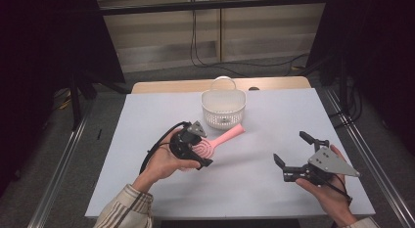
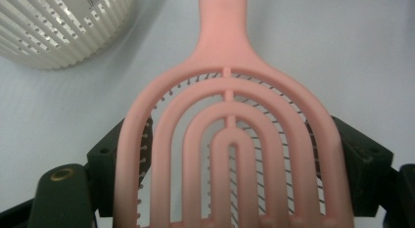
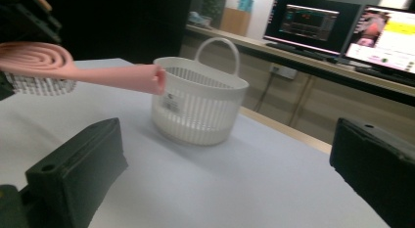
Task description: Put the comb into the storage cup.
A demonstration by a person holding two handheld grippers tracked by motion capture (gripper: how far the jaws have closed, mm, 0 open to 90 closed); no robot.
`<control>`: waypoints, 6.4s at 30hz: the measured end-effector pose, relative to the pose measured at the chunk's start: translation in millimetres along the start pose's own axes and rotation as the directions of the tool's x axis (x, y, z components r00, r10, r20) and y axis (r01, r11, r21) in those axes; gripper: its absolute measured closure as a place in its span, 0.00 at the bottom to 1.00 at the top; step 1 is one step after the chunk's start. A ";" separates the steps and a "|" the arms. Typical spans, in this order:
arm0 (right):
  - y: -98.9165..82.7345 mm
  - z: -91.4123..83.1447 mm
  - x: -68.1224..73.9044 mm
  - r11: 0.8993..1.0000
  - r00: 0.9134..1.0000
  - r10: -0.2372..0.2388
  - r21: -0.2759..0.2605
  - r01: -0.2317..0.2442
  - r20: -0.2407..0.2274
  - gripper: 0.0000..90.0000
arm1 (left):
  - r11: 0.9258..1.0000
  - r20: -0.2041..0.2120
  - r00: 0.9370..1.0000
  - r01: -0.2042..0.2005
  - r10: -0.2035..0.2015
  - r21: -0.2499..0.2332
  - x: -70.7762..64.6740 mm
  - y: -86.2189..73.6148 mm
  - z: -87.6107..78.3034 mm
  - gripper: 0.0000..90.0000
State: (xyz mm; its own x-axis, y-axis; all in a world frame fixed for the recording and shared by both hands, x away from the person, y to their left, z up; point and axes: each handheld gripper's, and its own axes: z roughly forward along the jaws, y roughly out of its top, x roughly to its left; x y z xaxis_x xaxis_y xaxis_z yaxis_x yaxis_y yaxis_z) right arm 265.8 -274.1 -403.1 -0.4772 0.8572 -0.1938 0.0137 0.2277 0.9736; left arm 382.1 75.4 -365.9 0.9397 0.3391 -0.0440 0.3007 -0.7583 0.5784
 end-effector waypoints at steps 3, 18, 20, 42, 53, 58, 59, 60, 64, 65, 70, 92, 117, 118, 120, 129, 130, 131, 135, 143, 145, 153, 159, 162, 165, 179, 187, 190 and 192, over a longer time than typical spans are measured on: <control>7.6 7.0 4.2 1.000 1.000 -0.012 0.002 0.012 -0.029 0.00 | 1.000 0.003 1.000 -0.020 0.020 0.014 -1.4 -0.2 -2.2 0.22; 21.4 39.8 34.8 0.989 0.979 -0.137 0.033 0.144 -0.154 0.01 | 0.998 0.020 0.998 -0.062 0.062 0.027 -12.4 11.5 5.0 0.22; 23.1 42.3 35.9 0.985 0.975 -0.164 0.036 0.171 -0.151 0.01 | 0.997 0.022 0.997 -0.075 0.074 0.036 -13.0 15.1 6.5 0.22; 24.8 62.2 55.4 0.876 0.876 -0.461 0.085 0.474 -0.143 0.05 | 0.991 0.019 0.994 -0.104 0.103 0.083 -21.3 39.8 21.3 0.22; 19.7 69.1 66.2 0.774 0.781 -0.616 0.105 0.624 -0.101 0.09 | 0.990 0.039 0.994 -0.105 0.102 0.092 -21.4 41.1 29.3 0.22; 17.5 72.3 75.2 0.743 0.751 -0.651 0.115 0.660 -0.111 0.13 | 0.990 0.033 0.994 -0.103 0.100 0.095 -21.4 40.5 28.6 0.22; 17.6 72.8 76.0 0.740 0.749 -0.654 0.117 0.663 -0.108 0.13 | 0.990 0.033 0.995 -0.098 0.095 0.097 -21.6 40.4 27.9 0.22; 18.0 73.4 77.0 0.736 0.746 -0.657 0.118 0.666 -0.110 0.14 | 0.991 0.035 0.995 -0.098 0.095 0.096 -21.4 40.3 27.0 0.22; 19.3 75.1 81.6 0.716 0.725 -0.681 0.115 0.688 -0.101 0.19 | 0.991 0.032 0.995 -0.092 0.089 0.097 -20.9 39.2 26.5 0.22; 19.4 75.5 83.1 0.699 0.708 -0.701 0.112 0.706 -0.089 0.19 | 0.991 0.029 0.996 -0.091 0.089 0.100 -20.7 38.9 26.7 0.22; 15.0 80.2 89.7 0.631 0.640 -0.764 0.112 0.768 -0.083 0.25 | 0.990 0.035 0.995 -0.096 0.093 0.106 -20.4 38.6 28.3 0.22; 1.9 88.7 112.7 0.451 0.463 -0.884 0.136 0.882 -0.067 0.55 | 0.988 0.045 0.996 -0.086 0.081 0.131 -21.7 38.7 30.3 0.22; -5.0 95.7 125.9 0.386 0.392 -0.919 0.128 0.914 -0.029 0.80 | 0.988 0.048 0.996 -0.077 0.071 0.137 -22.3 39.1 32.1 0.22; -5.1 95.4 126.4 0.381 0.388 -0.921 0.130 0.915 -0.031 0.81 | 0.988 0.050 0.996 -0.079 0.072 0.136 -22.0 39.0 31.7 0.22; -4.8 95.7 126.5 0.384 0.390 -0.920 0.125 0.915 -0.027 0.80 | 0.988 0.051 0.996 -0.078 0.071 0.135 -22.1 38.8 31.3 0.22; -7.9 97.7 129.0 0.371 0.379 -0.924 0.138 0.918 -0.039 0.86 | 0.987 0.055 0.996 -0.073 0.066 0.142 -21.6 38.2 32.1 0.22; -8.1 97.8 129.3 0.363 0.371 -0.928 0.140 0.921 -0.039 0.87 | 0.987 0.056 0.996 -0.074 0.066 0.143 -21.4 38.3 32.0 0.22; -8.0 97.7 129.5 0.357 0.365 -0.930 0.140 0.924 -0.038 0.87 | 0.987 0.058 0.996 -0.072 0.064 0.141 -21.5 38.2 31.9 0.22; -7.9 98.0 129.9 0.340 0.347 -0.937 0.131 0.931 -0.032 0.88 | 0.988 0.061 0.996 -0.071 0.063 0.139 -21.3 38.3 31.6 0.22; -9.0 96.4 130.0 0.306 0.312 -0.950 0.134 0.943 -0.026 0.89 | 0.990 0.072 0.996 -0.058 0.049 0.128 -20.9 37.9 31.8 0.22; -9.4 96.5 129.9 0.305 0.311 -0.950 0.133 0.943 -0.028 0.89 | 0.991 0.072 0.996 -0.055 0.046 0.125 -21.0 38.0 32.1 0.22; -8.7 95.4 128.2 0.302 0.307 -0.952 0.136 0.943 -0.016 0.90 | 0.992 0.061 0.996 -0.077 0.072 0.098 -20.0 38.3 29.4 0.21; -6.7 94.4 127.3 0.306 0.311 -0.950 0.136 0.942 -0.016 0.90 | 0.992 0.032 0.996 -0.090 0.088 0.089 -19.7 37.8 30.5 0.14; -7.4 94.0 126.9 0.304 0.309 -0.951 0.142 0.942 -0.015 0.91 | 0.993 0.028 0.996 -0.086 0.084 0.080 -19.6 37.7 29.6 0.11; -6.7 94.0 126.0 0.304 0.310 -0.951 0.143 0.942 -0.015 0.91 | 0.994 0.018 0.996 -0.086 0.085 0.072 -18.6 37.6 28.5 0.09; -3.7 92.3 115.9 0.342 0.346 -0.938 0.170 0.924 0.005 0.91 | 0.997 0.009 0.997 -0.071 0.071 0.011 -16.2 33.7 23.9 0.05; -1.9 90.1 109.3 0.357 0.358 -0.933 0.177 0.917 0.025 0.91 | 0.997 0.001 0.998 -0.071 0.071 -0.032 -16.8 31.6 19.3 0.06; -1.4 89.8 107.5 0.357 0.359 -0.933 0.184 0.916 0.025 0.91 | 0.996 -0.004 0.998 -0.056 0.056 -0.066 -15.5 29.1 18.1 0.06; -1.5 89.6 106.0 0.369 0.371 -0.928 0.188 0.910 0.027 0.91 | 0.994 -0.004 0.998 -0.065 0.065 -0.085 -14.6 27.4 17.5 0.06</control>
State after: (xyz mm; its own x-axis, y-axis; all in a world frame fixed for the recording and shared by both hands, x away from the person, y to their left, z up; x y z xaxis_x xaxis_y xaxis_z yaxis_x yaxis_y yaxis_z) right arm 293.9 -142.2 -435.9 -0.1662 0.1191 -0.9789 -0.2635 0.9512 0.1605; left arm 379.5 40.0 -363.7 0.9567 0.2912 -0.0034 0.2241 -0.7287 0.6471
